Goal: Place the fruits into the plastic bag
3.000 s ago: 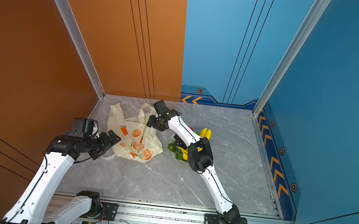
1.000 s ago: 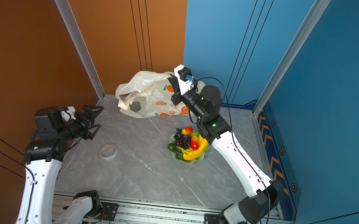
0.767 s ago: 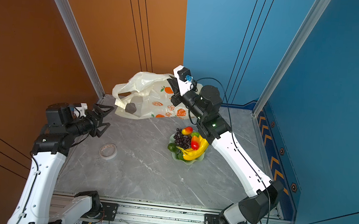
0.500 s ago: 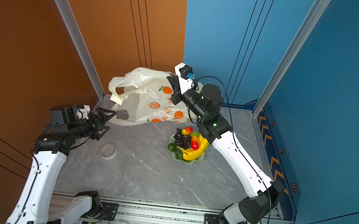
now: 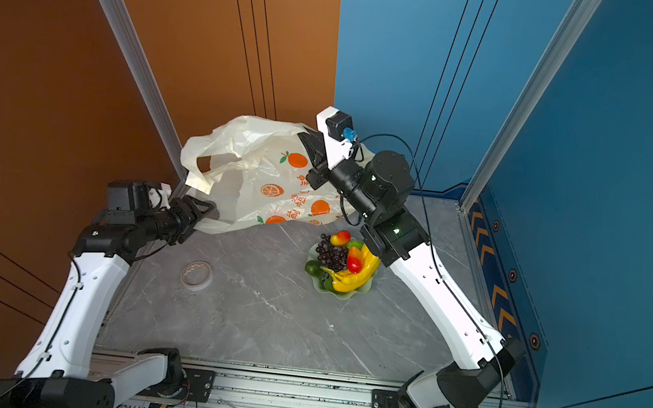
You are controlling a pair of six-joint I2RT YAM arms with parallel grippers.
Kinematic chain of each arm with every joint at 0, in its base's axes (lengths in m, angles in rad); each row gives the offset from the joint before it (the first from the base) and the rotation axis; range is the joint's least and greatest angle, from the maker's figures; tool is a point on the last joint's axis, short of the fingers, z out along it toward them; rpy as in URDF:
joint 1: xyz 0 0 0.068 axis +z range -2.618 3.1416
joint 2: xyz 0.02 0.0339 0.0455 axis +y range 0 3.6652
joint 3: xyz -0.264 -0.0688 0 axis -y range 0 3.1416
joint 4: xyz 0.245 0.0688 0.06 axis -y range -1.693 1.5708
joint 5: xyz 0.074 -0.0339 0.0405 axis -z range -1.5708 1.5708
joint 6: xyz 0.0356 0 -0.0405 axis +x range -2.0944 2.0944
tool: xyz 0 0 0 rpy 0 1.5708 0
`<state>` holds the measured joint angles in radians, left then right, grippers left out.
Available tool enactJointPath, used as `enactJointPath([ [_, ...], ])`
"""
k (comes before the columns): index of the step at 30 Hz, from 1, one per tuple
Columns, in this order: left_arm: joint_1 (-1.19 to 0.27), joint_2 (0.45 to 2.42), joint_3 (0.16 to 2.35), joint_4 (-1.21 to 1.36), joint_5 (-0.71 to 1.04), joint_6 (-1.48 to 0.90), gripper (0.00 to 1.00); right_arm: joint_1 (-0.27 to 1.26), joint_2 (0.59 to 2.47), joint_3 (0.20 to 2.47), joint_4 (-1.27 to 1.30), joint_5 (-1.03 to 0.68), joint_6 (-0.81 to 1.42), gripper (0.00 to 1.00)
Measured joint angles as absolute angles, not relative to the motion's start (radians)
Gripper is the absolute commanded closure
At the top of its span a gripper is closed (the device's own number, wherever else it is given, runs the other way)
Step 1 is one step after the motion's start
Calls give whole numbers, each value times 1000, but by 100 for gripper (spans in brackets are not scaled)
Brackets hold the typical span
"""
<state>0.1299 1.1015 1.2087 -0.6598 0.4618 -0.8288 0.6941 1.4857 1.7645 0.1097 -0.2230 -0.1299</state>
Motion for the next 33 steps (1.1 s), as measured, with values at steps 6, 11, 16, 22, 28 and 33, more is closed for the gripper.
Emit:
enactJointPath([
  [6, 125, 1113, 1264, -698, 413, -787, 100, 673, 1461, 1689, 139, -213, -83, 100],
  [11, 123, 1090, 1328, -753, 342, -740, 100, 623, 1470, 1590, 204, -214, 13, 100],
  [16, 122, 1026, 1369, -783, 287, -702, 100, 603, 1542, 1575, 257, -233, 107, 97],
  [22, 109, 988, 1355, -791, 264, -673, 100, 594, 1596, 1422, 373, -261, 207, 39],
  [28, 71, 974, 1283, -801, 261, -653, 100, 540, 1586, 1227, 390, -254, 324, 11],
  [33, -45, 954, 1247, -802, 238, -651, 100, 465, 1531, 1359, 26, -242, 503, 0],
])
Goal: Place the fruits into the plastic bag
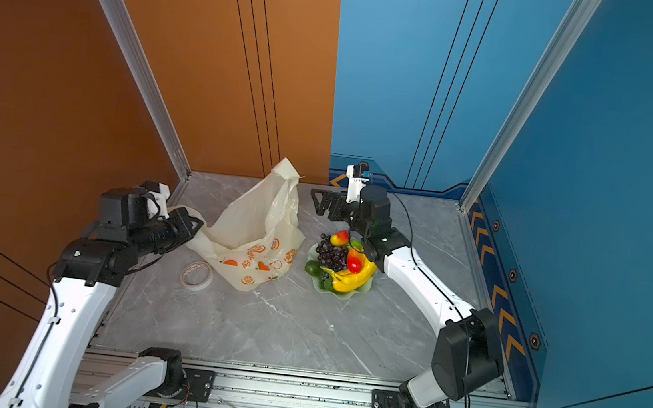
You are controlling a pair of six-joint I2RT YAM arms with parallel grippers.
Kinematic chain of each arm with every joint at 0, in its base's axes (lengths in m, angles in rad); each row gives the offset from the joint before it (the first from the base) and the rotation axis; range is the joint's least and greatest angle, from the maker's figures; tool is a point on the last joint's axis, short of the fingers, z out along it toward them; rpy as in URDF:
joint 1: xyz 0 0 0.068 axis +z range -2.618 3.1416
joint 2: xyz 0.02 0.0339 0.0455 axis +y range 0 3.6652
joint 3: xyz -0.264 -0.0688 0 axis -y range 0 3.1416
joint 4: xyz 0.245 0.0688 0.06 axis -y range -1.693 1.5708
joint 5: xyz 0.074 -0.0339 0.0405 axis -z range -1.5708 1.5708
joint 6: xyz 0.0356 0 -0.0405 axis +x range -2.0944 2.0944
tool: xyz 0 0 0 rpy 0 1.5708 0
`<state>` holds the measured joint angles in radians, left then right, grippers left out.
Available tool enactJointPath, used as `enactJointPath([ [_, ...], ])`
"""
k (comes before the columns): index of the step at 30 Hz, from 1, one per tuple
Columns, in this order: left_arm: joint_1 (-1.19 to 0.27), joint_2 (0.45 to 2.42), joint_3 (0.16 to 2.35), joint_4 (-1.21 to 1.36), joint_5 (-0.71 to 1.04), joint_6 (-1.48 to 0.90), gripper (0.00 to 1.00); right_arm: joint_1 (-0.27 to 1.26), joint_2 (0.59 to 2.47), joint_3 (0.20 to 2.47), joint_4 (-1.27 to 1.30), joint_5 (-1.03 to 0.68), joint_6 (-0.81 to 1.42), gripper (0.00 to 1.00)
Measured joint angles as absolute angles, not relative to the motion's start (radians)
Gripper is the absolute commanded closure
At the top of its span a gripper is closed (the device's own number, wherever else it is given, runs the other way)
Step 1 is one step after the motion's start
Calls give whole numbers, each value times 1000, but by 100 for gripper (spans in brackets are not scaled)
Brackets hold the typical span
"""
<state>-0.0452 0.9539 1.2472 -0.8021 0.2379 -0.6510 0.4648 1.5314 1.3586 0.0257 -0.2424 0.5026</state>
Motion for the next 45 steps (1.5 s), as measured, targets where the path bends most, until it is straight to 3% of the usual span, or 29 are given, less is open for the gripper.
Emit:
enactJointPath([
  [4, -135, 949, 1238, -797, 213, -655, 100, 434, 1506, 1576, -224, -278, 605, 0],
  [10, -212, 974, 1238, -782, 196, -655, 100, 515, 1478, 1794, -514, -323, 647, 0],
  [20, -300, 978, 1274, -774, 191, -651, 100, 722, 1826, 2121, -793, -290, 540, 0],
  [32, -349, 921, 1265, -787, 190, -652, 100, 843, 2154, 2319, -938, -284, 434, 10],
  [36, -366, 921, 1265, -800, 185, -654, 100, 852, 2217, 2344, -949, -273, 419, 32],
  [41, -377, 921, 1270, -832, 167, -653, 100, 838, 2296, 2399, -958, -235, 443, 92],
  [43, -378, 921, 1282, -859, 147, -649, 100, 820, 2307, 2414, -958, -230, 464, 100],
  [45, -381, 922, 1306, -894, 104, -642, 100, 797, 2303, 2420, -955, -220, 480, 100],
])
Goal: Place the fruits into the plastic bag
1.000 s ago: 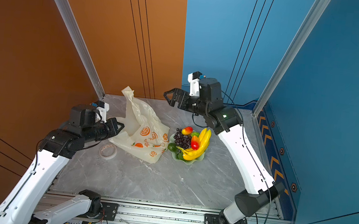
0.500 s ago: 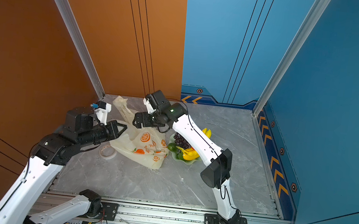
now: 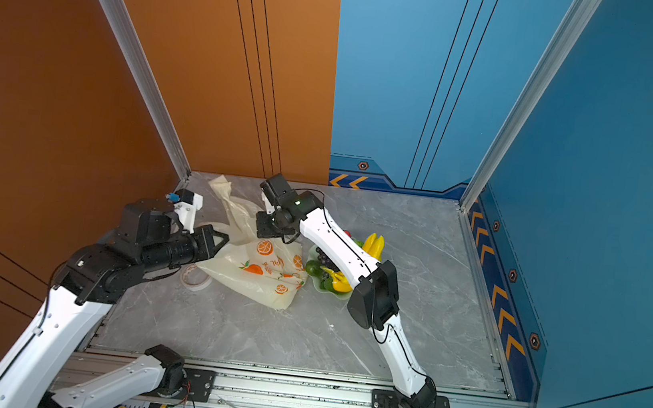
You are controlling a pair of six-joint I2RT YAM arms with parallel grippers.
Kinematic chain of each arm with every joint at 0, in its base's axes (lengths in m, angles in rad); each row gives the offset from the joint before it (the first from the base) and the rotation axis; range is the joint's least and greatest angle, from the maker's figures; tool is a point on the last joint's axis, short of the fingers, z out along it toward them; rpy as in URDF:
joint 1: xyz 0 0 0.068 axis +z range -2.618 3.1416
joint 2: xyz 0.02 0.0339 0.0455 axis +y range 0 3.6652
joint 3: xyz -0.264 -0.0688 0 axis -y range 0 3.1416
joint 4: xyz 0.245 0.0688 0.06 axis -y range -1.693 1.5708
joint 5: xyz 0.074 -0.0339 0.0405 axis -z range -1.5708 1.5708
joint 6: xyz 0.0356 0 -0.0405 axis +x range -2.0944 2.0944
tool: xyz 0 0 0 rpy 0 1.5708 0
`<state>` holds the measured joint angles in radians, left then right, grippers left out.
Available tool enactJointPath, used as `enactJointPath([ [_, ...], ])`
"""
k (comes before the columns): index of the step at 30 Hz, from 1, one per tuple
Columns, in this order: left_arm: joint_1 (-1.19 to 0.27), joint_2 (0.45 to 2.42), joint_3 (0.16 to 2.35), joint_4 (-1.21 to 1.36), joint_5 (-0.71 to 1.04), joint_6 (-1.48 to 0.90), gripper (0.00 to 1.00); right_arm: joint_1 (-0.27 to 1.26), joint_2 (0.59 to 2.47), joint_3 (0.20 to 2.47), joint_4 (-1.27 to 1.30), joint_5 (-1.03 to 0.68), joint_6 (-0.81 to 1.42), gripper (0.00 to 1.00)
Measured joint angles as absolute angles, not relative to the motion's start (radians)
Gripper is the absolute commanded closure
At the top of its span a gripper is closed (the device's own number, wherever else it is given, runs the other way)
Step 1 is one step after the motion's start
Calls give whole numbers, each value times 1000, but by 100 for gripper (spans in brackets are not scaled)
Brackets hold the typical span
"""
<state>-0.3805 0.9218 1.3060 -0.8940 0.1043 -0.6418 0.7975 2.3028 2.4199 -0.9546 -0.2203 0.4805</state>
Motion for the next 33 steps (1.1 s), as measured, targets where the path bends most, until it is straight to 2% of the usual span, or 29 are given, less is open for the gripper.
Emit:
enactJointPath([
  [3, -381, 923, 1365, -949, 2, -626, 100, 772, 2264, 2412, -918, -199, 492, 100],
  [6, -381, 920, 1438, -978, -116, -601, 100, 764, 2149, 2322, -825, -174, 496, 100],
  [10, -381, 919, 1532, -984, -221, -559, 100, 760, 1853, 1996, -585, -137, 549, 100],
  [13, -383, 934, 1556, -975, -228, -538, 100, 738, 1642, 1707, -409, -140, 645, 100],
  [16, -405, 947, 1508, -941, -198, -540, 100, 707, 1540, 1475, -289, -167, 729, 100],
  [17, -418, 949, 1481, -935, -192, -543, 100, 702, 1531, 1418, -270, -170, 741, 96],
  [18, -437, 949, 1447, -927, -189, -546, 100, 701, 1529, 1354, -259, -171, 754, 87],
  [20, -479, 964, 1387, -925, -191, -550, 100, 709, 1531, 1262, -270, -169, 766, 61],
  [21, -501, 971, 1366, -926, -194, -550, 100, 715, 1531, 1223, -289, -166, 768, 54],
  [26, -583, 989, 1352, -921, -202, -549, 100, 731, 1491, 1158, -375, -146, 747, 31],
  [30, -628, 1016, 1355, -903, -210, -549, 100, 731, 1337, 1152, -474, -94, 706, 0],
  [33, -659, 1046, 1358, -885, -218, -549, 100, 731, 1196, 1155, -550, -62, 686, 0],
])
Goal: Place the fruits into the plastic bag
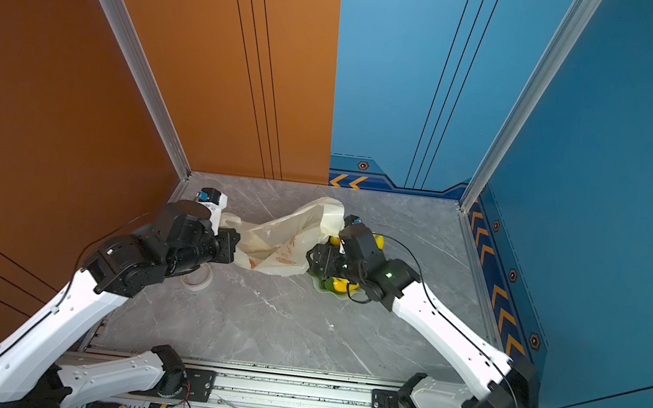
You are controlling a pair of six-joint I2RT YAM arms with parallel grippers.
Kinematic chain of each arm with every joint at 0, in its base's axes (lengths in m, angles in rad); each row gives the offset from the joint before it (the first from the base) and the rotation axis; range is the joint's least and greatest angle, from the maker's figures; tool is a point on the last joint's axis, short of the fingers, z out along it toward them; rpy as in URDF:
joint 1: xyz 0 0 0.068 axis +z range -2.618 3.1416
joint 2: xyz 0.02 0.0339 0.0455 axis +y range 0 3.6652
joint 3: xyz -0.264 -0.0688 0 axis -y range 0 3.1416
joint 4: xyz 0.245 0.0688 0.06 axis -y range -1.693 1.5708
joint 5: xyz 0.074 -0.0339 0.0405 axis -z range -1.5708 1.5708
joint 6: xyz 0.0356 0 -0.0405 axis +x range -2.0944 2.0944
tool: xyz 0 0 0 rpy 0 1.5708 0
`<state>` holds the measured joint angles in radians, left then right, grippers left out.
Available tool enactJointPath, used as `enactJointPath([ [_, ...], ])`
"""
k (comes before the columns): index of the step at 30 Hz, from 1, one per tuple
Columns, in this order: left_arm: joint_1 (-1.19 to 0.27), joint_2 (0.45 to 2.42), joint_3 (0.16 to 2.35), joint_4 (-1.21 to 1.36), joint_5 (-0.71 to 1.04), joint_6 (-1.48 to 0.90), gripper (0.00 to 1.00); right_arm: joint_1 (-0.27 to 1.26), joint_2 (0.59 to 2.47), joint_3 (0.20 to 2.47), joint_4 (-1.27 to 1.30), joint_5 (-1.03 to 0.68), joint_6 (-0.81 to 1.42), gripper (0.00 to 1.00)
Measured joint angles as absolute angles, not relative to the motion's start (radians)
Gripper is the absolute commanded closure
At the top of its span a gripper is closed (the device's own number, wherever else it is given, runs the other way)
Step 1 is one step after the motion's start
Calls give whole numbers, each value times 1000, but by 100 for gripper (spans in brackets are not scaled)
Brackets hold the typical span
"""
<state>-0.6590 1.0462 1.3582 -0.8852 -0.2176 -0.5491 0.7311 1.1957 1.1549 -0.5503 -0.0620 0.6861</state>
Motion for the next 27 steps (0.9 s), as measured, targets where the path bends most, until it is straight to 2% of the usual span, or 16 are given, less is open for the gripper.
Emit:
enactJointPath([
  [4, -672, 1073, 1367, -878, -222, -549, 100, 735, 1087, 1204, -674, -23, 687, 0],
  [8, -674, 1076, 1379, -870, -225, -546, 100, 741, 1081, 1297, -776, 8, 687, 0],
  [15, -675, 1076, 1388, -846, -225, -546, 100, 741, 1206, 1470, -886, 25, 669, 0],
  [27, -669, 1060, 1375, -818, -220, -546, 100, 709, 1327, 1419, -963, 57, 559, 6],
])
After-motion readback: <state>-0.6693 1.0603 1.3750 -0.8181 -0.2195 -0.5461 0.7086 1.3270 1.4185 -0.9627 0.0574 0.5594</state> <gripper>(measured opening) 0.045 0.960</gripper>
